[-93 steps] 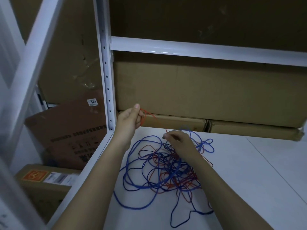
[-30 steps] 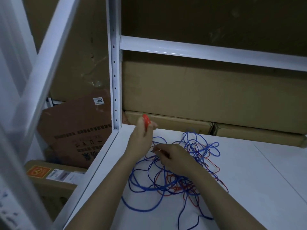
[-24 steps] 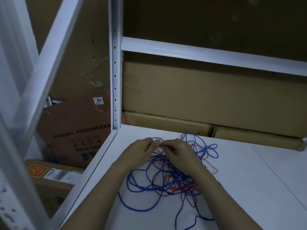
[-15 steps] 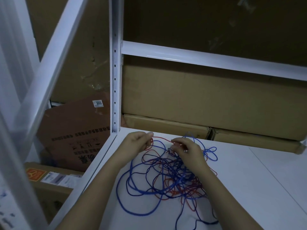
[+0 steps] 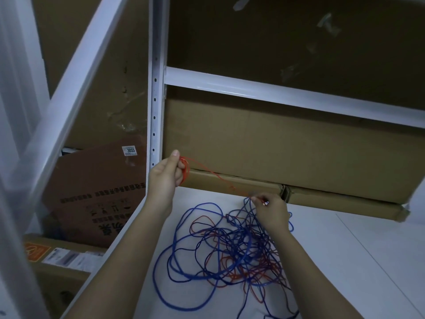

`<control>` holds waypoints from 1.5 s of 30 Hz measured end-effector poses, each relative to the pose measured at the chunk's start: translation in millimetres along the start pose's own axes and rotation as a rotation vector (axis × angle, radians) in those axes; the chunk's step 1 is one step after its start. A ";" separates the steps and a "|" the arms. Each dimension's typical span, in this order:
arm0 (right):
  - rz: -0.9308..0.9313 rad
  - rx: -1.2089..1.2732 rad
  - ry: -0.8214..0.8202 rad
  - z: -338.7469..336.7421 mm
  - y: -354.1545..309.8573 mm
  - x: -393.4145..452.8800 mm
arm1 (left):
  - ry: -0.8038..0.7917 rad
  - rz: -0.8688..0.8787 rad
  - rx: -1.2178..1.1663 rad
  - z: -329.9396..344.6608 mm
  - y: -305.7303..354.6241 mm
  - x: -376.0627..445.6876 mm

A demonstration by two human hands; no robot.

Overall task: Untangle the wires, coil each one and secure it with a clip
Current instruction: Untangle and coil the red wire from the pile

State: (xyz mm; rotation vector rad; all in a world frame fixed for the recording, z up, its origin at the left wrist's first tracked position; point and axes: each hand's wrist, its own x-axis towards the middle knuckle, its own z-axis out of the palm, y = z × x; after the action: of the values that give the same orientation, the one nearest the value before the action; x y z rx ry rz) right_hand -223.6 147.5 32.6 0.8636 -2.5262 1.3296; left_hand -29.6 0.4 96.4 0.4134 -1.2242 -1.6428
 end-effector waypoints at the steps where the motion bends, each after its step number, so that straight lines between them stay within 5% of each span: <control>1: 0.028 -0.061 0.000 -1.0 1.9 1.0 | 0.001 0.000 -0.024 1.0 1.2 0.0; 5: 0.141 -0.359 -0.057 -5.1 8.3 1.8 | -0.023 0.012 -0.007 7.7 1.6 -2.2; 9: -0.120 -0.601 -0.067 -5.0 -12.2 1.8 | -0.091 0.041 0.167 19.9 -2.8 -4.3; 12: -0.362 -0.193 0.026 -12.1 -42.5 -10.2 | -0.098 0.052 0.213 25.2 -5.1 -2.8; 16: -0.276 0.584 -0.463 -16.2 -78.5 -36.1 | -0.119 0.066 0.240 31.3 -9.3 -4.2; 22: -0.121 0.629 -0.550 -0.1 -63.0 -39.3 | -0.091 0.001 0.110 18.5 -3.7 1.4; 28: -0.139 0.406 -0.193 -6.2 -69.5 -14.5 | -0.316 -0.217 -0.239 5.6 6.2 -2.3; 33: -0.653 -0.389 -0.231 27.3 -65.4 -26.0 | -0.327 -0.259 -0.443 13.7 9.1 -13.8; 39: -0.955 -0.471 -0.209 43.3 -53.3 -52.9 | -0.255 -0.055 0.083 5.4 -22.5 -9.0; 45: -1.105 -0.379 -0.103 20.9 -48.3 -49.5 | -0.440 0.013 0.531 -8.2 -50.6 -10.3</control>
State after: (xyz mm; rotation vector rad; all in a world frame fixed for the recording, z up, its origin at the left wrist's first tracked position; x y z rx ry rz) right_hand -153.5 130.3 35.0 1.8182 -1.6819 0.4332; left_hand -44.7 4.1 46.5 0.3720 -2.0027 -1.4213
